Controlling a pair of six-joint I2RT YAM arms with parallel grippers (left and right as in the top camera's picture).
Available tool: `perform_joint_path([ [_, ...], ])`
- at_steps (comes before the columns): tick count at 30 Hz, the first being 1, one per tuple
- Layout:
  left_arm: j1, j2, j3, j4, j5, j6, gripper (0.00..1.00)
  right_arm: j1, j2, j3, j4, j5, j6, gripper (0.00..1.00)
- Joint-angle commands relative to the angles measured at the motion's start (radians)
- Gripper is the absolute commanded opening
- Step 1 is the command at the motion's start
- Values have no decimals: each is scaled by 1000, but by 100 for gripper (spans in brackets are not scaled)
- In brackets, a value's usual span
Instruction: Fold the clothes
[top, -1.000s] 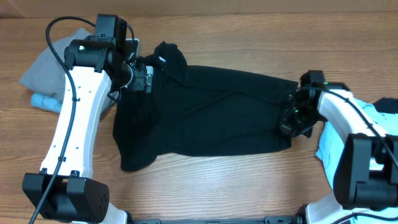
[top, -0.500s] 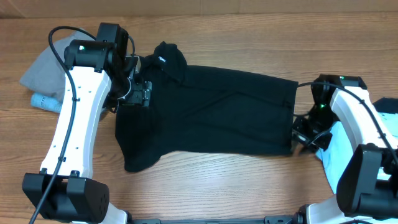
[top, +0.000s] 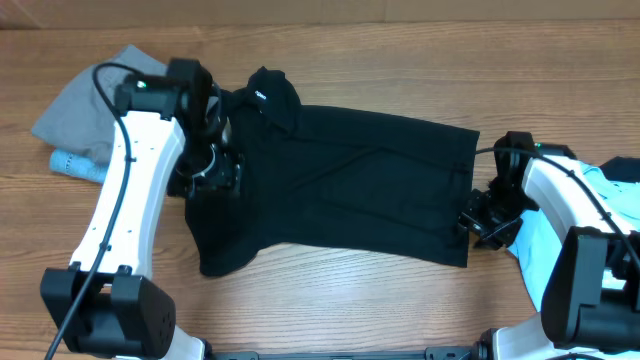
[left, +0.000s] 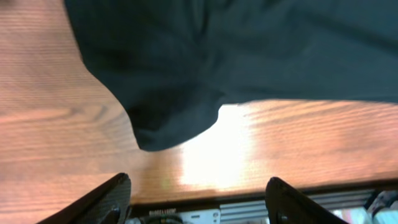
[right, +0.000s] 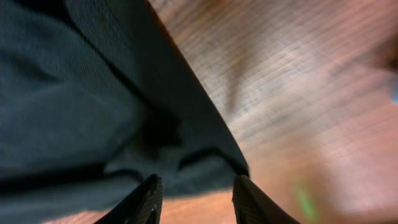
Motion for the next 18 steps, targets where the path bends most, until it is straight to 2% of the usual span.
perform_joint_path([
  [1,0,-5,-133,43,15,-51,71,-2,-17,-67,81,-109,-27,40],
  [5,0,-5,-235,84,17,-79,71,-2,-17,-119,167,-189,-60,41],
  [9,0,-5,-340,121,19,-86,71,-6,-18,-111,130,-164,-67,4],
  [13,0,-5,-427,172,18,-114,71,-10,-35,-79,-52,-52,-3,4],
  [18,0,-5,-521,246,7,-169,71,-9,-50,-79,-101,-52,12,4],
])
